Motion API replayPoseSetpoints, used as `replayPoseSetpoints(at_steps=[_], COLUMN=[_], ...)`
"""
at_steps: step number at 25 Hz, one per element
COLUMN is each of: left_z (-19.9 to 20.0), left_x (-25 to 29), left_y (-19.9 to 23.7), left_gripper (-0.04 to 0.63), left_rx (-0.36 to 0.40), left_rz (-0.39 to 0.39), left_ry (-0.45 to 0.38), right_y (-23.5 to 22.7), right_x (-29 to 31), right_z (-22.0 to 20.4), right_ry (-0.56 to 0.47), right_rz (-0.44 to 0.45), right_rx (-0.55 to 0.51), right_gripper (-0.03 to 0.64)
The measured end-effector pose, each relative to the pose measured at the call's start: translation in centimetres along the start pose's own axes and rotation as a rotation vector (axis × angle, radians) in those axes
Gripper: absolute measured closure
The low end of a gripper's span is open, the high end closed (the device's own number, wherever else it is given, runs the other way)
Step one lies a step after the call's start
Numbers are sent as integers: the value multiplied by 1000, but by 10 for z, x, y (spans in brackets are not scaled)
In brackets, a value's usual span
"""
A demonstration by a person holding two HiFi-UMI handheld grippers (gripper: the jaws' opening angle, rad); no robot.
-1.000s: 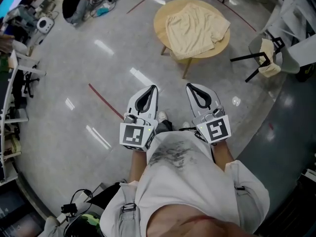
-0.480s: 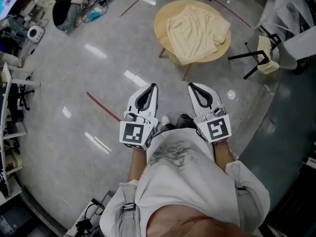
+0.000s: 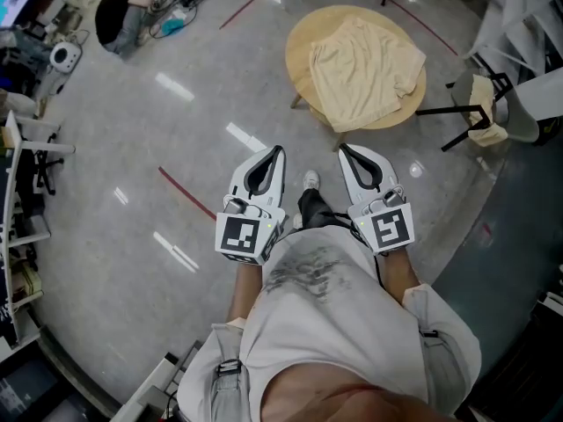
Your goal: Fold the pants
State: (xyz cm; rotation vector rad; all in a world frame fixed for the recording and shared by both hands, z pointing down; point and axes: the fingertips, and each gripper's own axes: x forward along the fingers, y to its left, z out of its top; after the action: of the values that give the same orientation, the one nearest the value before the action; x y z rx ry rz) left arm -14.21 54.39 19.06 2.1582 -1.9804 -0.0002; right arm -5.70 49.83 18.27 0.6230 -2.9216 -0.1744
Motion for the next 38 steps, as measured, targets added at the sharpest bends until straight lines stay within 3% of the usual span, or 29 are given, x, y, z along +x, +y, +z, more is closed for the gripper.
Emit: replayPoseSetpoints(at_steps=[9, 18, 25, 38], left_z=[33, 38, 24, -25], left_x=[70, 151, 212, 328], left_y=[52, 68, 83, 136], left_gripper=[589, 589, 589, 589], left_rx=[21, 57, 85, 175], left_rz=[39, -4, -115, -360], left_ry=[-12, 14, 80, 164], right_y=[-54, -118, -159, -217], right_x=[74, 105, 115, 155], right_z=[9, -15, -45, -121], right_ry=[-13, 45, 131, 281], right_rz=[35, -2, -115, -415], right_rx=[-20, -20, 28, 182], right_gripper=[607, 607, 607, 607])
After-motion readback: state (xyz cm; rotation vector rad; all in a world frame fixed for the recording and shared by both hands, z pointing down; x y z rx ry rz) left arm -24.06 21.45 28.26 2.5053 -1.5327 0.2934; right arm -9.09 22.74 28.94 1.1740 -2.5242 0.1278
